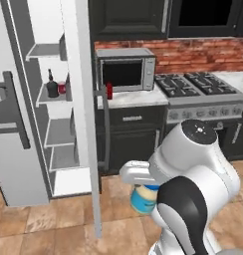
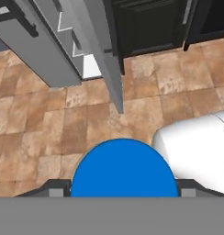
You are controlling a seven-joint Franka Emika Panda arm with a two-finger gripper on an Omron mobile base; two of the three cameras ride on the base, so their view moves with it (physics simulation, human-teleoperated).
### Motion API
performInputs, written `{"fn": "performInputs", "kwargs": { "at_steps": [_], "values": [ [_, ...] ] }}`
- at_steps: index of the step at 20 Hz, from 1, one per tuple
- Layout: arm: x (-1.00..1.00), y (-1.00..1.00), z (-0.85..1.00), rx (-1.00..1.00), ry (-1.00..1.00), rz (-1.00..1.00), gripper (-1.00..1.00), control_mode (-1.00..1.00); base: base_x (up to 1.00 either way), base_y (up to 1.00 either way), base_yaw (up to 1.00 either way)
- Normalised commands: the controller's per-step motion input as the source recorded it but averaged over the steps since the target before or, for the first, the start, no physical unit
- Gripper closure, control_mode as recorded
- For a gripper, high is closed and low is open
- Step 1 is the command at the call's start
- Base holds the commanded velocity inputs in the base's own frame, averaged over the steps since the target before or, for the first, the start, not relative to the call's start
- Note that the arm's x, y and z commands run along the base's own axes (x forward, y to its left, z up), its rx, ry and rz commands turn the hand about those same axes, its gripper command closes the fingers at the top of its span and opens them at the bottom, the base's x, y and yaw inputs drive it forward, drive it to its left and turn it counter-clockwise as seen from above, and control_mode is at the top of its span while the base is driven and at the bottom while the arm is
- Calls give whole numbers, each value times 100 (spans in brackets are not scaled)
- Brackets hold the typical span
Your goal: Place the mayonnaise and ketchup from the counter to the top shelf of the fridge. If the existing items in the fridge are on the top shelf, move them to other shelves.
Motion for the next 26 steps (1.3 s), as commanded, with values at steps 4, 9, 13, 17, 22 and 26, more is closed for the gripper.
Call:
{"fn": "performInputs", "kwargs": {
  "at_steps": [4,9,13,17,22,26],
  "values": [
    [0,0,0,0,0,0,100,100,95,99,-2],
    [0,0,0,0,0,0,100,100,95,89,-6],
    [0,0,0,0,0,0,100,100,-58,72,-14],
    [0,0,0,0,0,0,100,100,-52,51,-19],
    [0,0,0,0,0,0,100,100,68,31,-23],
    [0,0,0,0,0,0,100,100,100,2,-19]
  ]
}}
